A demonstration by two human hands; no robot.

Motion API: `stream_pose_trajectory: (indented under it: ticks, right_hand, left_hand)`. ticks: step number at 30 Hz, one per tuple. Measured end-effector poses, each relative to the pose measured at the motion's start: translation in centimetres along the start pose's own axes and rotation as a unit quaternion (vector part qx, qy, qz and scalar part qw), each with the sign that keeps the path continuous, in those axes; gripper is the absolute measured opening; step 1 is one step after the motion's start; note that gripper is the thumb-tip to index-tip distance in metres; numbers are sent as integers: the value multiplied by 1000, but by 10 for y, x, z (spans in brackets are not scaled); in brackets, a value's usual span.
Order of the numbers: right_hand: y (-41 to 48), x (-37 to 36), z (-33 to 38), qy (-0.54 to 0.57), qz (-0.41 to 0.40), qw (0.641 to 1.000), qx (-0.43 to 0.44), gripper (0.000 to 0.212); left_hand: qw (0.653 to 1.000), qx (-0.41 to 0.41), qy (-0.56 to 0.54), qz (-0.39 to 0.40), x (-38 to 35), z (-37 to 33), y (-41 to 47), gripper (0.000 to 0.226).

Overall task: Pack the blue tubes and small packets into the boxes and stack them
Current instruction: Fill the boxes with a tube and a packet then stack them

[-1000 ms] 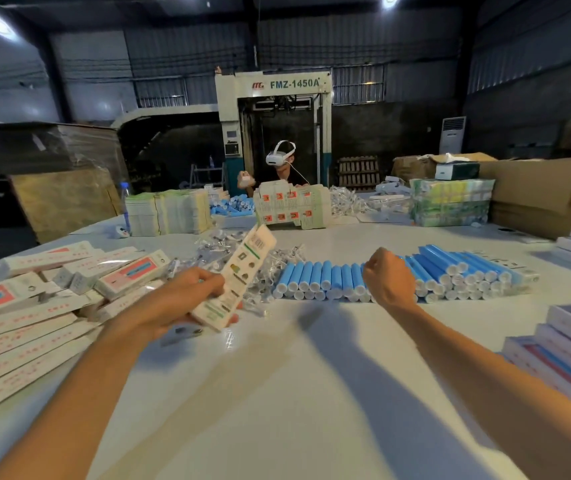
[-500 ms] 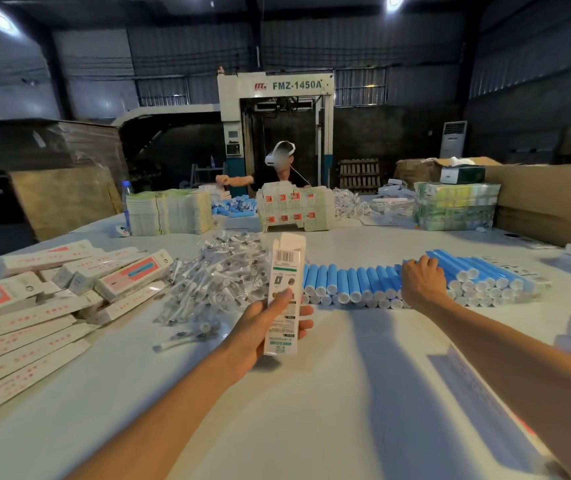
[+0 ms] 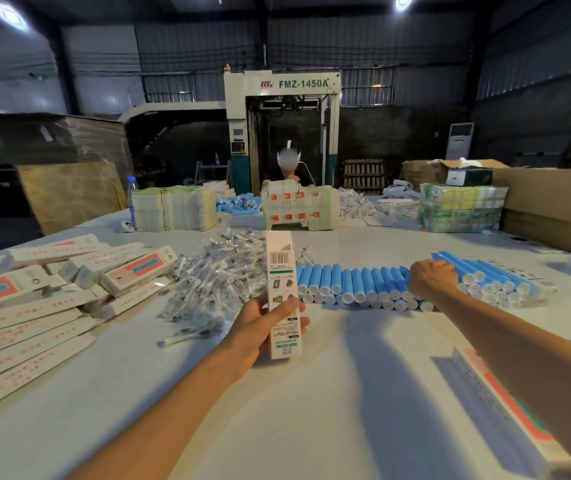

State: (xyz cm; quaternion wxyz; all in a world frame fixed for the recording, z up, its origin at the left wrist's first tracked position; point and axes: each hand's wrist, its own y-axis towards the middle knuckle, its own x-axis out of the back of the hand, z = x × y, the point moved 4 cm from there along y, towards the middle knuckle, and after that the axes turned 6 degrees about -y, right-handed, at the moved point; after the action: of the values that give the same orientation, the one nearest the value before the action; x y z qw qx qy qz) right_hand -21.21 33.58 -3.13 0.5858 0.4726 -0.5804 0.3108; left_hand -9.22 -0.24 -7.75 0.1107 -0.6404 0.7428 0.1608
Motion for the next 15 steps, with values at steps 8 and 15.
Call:
stream_pose_trajectory:
  ticks: [8, 15]
  right_hand:
    - [-8, -5, 12, 45, -37, 998, 12, 51]
    - [-39, 77, 39, 497, -122, 845, 151, 82]
  left_hand:
    - [999, 1, -9, 31, 2, 3, -2, 54]
    - [998, -16, 53, 40, 5, -1, -2, 60]
